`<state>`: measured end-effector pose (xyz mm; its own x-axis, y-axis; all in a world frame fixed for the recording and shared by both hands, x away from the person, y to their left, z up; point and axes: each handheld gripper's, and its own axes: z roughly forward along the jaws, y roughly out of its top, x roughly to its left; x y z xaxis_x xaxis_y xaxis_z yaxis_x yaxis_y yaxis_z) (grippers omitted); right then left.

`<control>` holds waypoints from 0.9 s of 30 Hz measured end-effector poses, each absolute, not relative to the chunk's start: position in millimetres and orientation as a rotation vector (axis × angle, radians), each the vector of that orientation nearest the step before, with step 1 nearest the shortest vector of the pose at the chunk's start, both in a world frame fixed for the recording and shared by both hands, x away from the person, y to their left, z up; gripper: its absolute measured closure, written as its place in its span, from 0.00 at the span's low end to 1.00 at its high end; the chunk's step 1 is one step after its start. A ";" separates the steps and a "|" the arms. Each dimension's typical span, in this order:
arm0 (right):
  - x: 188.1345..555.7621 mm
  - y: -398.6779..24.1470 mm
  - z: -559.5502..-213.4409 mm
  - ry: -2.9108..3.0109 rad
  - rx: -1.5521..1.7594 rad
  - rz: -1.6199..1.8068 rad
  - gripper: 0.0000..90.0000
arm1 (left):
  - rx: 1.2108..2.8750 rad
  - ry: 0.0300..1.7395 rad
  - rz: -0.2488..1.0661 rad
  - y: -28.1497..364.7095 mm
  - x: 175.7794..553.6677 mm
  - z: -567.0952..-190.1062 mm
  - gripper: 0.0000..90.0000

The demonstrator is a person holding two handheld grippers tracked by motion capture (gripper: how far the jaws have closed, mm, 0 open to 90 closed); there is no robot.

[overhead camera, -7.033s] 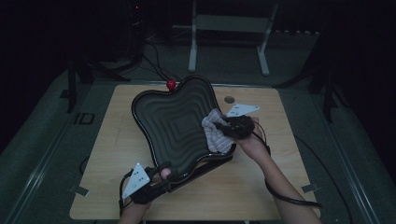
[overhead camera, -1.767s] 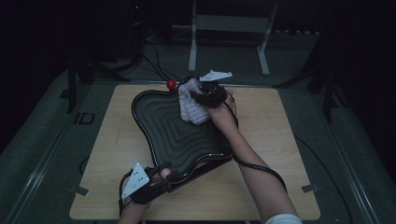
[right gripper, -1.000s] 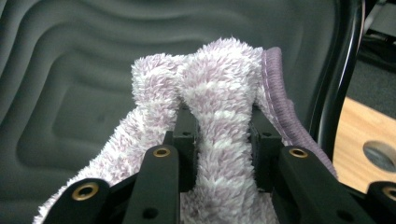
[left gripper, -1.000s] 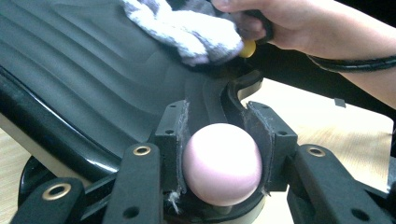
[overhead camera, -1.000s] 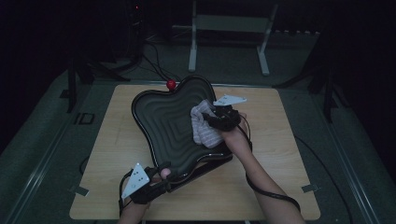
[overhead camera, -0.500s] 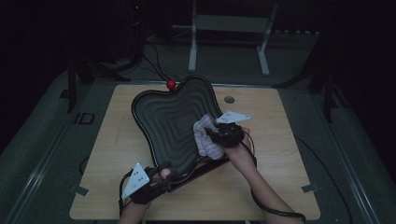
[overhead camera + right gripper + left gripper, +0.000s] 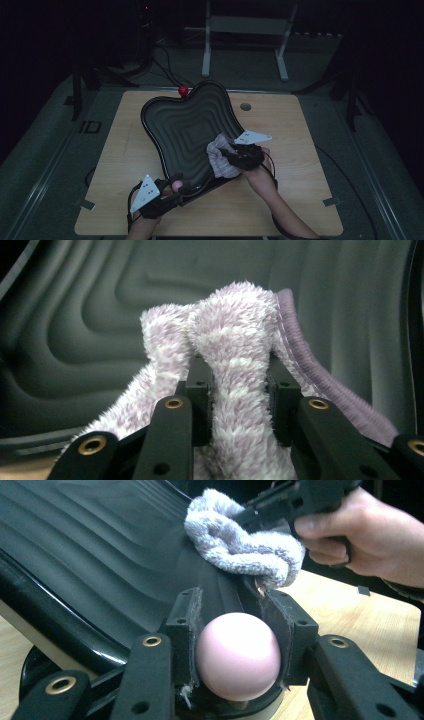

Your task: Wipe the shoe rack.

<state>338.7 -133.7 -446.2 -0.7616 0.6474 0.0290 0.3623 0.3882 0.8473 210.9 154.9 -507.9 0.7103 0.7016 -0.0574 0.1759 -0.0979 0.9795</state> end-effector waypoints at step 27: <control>457.2 -48.4 -374.0 2.264 0.882 1.279 0.78 | 1.644 0.717 0.514 154.9 210.8 -507.9 0.67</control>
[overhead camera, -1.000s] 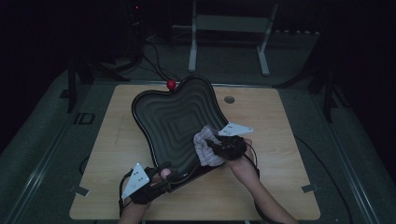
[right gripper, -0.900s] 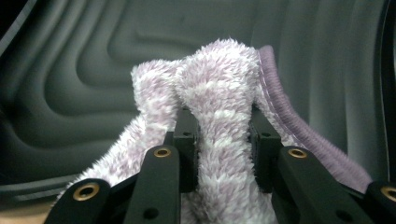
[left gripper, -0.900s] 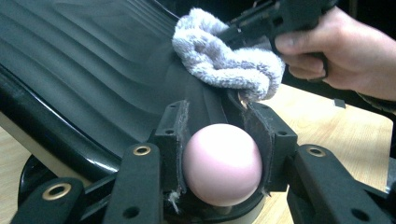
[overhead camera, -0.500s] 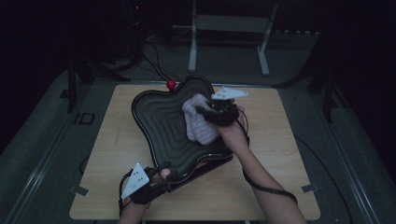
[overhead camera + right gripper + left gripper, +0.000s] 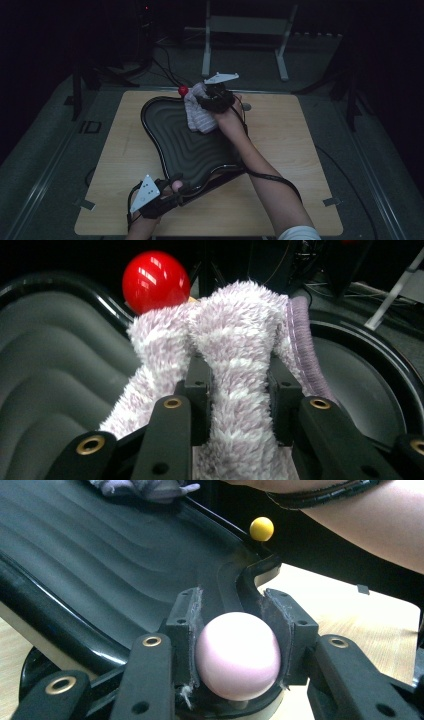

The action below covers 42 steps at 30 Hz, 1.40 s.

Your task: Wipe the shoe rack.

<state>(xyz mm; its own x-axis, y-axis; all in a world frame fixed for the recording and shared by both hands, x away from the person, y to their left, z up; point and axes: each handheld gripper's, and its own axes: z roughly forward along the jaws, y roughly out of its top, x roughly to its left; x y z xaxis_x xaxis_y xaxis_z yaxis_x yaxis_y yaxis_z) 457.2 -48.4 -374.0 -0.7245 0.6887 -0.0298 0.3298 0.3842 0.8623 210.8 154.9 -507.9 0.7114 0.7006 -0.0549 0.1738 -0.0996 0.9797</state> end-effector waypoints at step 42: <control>328.7 -125.5 -452.5 2.336 0.841 1.242 0.78 | 1.642 0.729 0.519 153.6 209.9 -507.7 0.67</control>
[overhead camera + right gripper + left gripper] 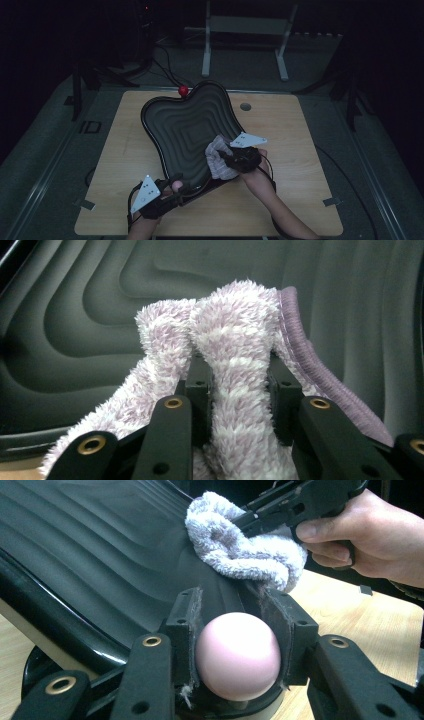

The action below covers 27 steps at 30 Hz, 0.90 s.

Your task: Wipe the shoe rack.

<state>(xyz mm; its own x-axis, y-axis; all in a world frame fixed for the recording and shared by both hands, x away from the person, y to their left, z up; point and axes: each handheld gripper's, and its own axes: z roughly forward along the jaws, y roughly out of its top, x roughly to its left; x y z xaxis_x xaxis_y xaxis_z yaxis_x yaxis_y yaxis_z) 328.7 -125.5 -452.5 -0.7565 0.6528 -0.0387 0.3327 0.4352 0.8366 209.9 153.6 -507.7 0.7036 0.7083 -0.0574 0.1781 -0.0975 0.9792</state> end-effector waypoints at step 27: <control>432.6 -46.4 -367.1 2.250 0.834 1.302 0.77 | 1.645 0.716 0.514 155.0 210.8 -507.8 0.67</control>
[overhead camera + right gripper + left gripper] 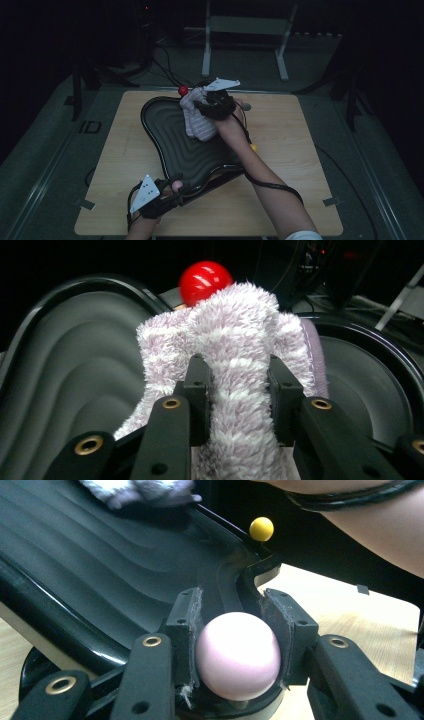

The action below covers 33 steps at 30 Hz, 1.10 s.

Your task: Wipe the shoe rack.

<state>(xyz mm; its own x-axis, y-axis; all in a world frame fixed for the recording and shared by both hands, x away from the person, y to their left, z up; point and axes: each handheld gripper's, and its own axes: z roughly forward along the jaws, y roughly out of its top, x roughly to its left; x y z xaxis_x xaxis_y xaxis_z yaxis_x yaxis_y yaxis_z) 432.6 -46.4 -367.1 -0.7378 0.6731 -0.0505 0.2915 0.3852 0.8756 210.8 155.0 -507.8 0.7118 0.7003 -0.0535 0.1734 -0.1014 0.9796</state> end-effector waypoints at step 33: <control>373.4 -98.0 -429.2 2.300 0.849 1.295 0.77 | 1.640 0.721 0.515 154.5 210.8 -508.1 0.67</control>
<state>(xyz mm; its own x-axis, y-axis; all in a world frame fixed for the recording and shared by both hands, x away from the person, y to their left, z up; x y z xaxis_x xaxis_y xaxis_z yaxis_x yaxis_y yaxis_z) 373.4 -98.0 -429.2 -0.7515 0.6594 -0.0224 0.3229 0.3972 0.8590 210.8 154.5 -508.1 0.7090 0.7029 -0.0568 0.1739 -0.0963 0.9800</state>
